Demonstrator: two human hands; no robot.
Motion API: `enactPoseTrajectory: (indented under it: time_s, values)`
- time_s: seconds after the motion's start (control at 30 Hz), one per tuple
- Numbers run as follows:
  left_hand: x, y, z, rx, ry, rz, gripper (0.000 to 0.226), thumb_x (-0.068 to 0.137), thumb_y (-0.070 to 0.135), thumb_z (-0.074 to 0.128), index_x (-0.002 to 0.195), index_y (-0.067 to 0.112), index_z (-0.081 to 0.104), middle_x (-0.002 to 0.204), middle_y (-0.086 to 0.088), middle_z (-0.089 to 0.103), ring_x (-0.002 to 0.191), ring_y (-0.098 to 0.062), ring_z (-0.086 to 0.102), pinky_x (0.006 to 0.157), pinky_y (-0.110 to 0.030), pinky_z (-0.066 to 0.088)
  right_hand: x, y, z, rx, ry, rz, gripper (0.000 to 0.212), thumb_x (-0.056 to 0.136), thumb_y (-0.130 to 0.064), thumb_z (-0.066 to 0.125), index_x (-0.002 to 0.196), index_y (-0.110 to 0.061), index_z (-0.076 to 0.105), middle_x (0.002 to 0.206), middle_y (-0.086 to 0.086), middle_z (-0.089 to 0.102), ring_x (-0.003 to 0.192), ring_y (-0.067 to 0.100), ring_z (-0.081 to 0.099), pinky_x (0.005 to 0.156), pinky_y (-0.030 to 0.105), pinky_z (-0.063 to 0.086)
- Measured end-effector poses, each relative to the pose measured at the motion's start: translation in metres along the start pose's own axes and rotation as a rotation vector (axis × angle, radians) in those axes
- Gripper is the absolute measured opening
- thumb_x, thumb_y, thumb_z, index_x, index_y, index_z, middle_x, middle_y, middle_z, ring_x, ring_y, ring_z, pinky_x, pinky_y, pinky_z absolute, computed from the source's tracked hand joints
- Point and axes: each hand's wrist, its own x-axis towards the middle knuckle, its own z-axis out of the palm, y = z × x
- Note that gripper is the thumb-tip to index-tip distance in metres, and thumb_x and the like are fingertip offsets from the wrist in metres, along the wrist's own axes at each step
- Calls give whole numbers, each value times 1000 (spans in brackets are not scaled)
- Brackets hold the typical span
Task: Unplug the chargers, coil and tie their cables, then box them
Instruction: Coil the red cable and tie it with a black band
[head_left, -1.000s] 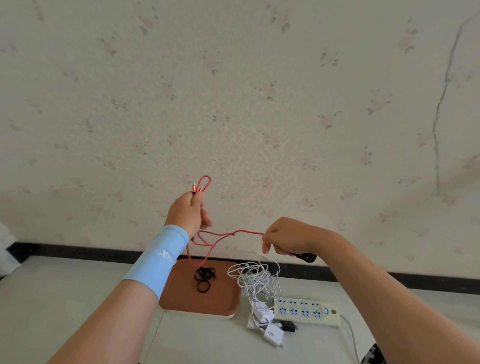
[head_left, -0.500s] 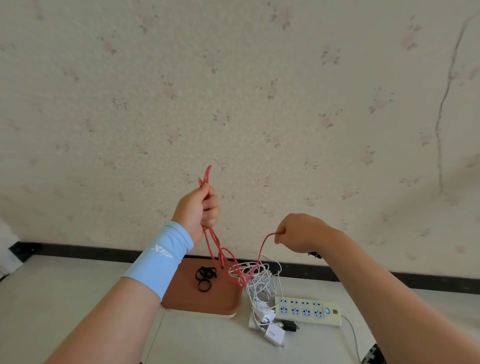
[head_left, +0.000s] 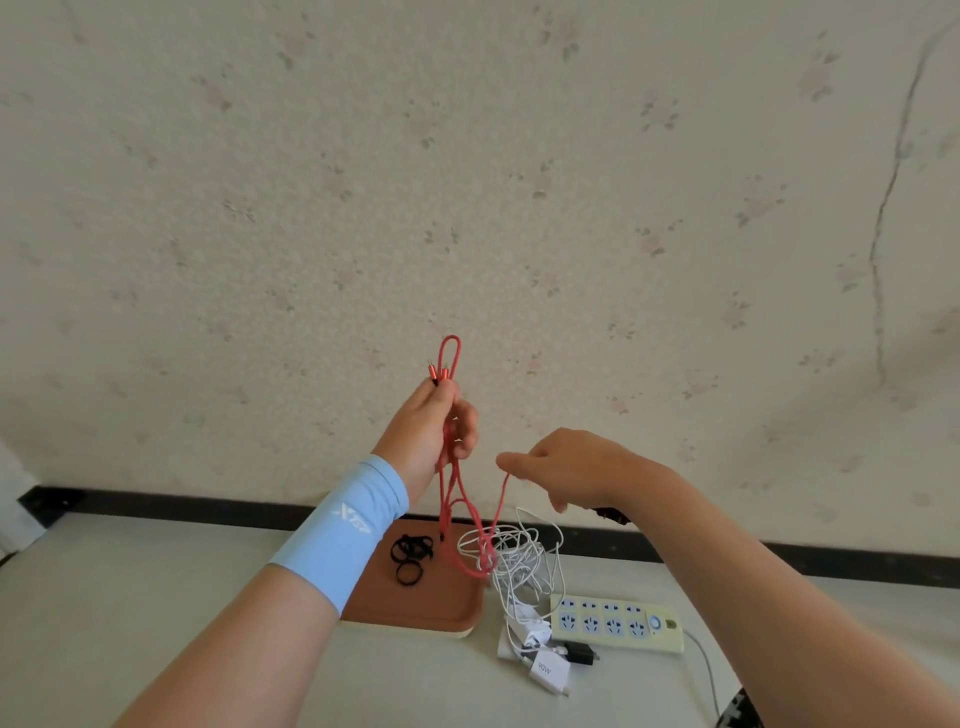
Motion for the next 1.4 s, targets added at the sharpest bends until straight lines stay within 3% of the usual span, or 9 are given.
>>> enactPoseTrajectory:
  time_s: [0.13, 0.4, 0.5, 0.63, 0.87, 1.0, 1.2, 1.3, 1.4]
  values:
    - [3, 0, 4, -323, -74, -62, 31, 108, 27, 28, 81, 17, 40, 61, 2, 42, 47, -11, 36, 44, -21, 28, 5, -4, 13, -74, 19, -137, 43, 94, -63, 51, 134, -47, 60, 139, -9, 61, 124, 14, 57, 102, 33, 43]
    - [3, 8, 5, -654, -163, -90, 37, 106, 31, 30, 75, 19, 45, 56, 6, 30, 42, -6, 28, 41, -19, 23, 11, -5, 26, 3, -76, -265, 16, 82, -29, 76, 97, -30, 76, 99, -12, 74, 93, 7, 67, 83, 24, 55]
    - [4, 11, -3, -454, -90, -82, 35, 107, 29, 29, 76, 19, 42, 57, 5, 32, 40, -6, 27, 40, -19, 21, 9, -6, 23, -6, -37, -229, 6, 84, -26, 67, 84, -29, 72, 80, -10, 70, 73, 9, 64, 68, 28, 55]
    - [-1, 10, -16, 235, 22, 44, 28, 106, 27, 34, 86, 12, 45, 74, -3, 52, 44, -10, 32, 43, -21, 28, 8, -3, 14, 131, 18, -193, 17, 86, -32, 67, 83, -18, 76, 66, -5, 65, 57, 11, 51, 60, 31, 50]
    - [-6, 2, -19, 882, -303, -129, 49, 75, 35, 74, 113, 18, 50, 105, 4, 72, 75, -13, 57, 73, -36, 50, 2, -8, 6, 389, 31, -202, 17, 88, -28, 71, 81, -13, 77, 64, 1, 60, 52, 11, 43, 52, 25, 38]
    - [-7, 5, -14, 892, -294, -12, 37, 79, 24, 77, 80, 20, 40, 84, 7, 70, 77, -10, 59, 72, -28, 44, -2, -9, 2, 487, 21, -197, 22, 89, -27, 70, 78, -9, 74, 61, 1, 60, 52, 14, 46, 53, 25, 41]
    - [2, 2, -28, 1067, -32, 55, 20, 89, 22, 63, 80, 20, 45, 77, 4, 64, 76, -19, 63, 68, -34, 47, -1, 2, -7, 489, -10, -97, 28, 91, -35, 71, 88, -8, 74, 68, 4, 72, 47, 15, 47, 51, 25, 42]
    - [5, 1, -37, 942, 159, 7, 18, 87, 16, 60, 82, 17, 42, 80, -1, 65, 74, -19, 59, 66, -32, 45, 6, 19, -1, 79, 8, 27, 45, 87, -51, 71, 117, -17, 71, 106, 8, 73, 84, 22, 69, 75, 36, 55]
    - [3, 2, -32, 749, 223, -37, 13, 92, 15, 52, 84, 16, 42, 79, 1, 74, 69, -9, 62, 63, -27, 44, 4, 11, 3, 19, 176, -8, 42, 88, -53, 66, 124, -32, 65, 124, -4, 64, 116, 16, 60, 93, 33, 48]
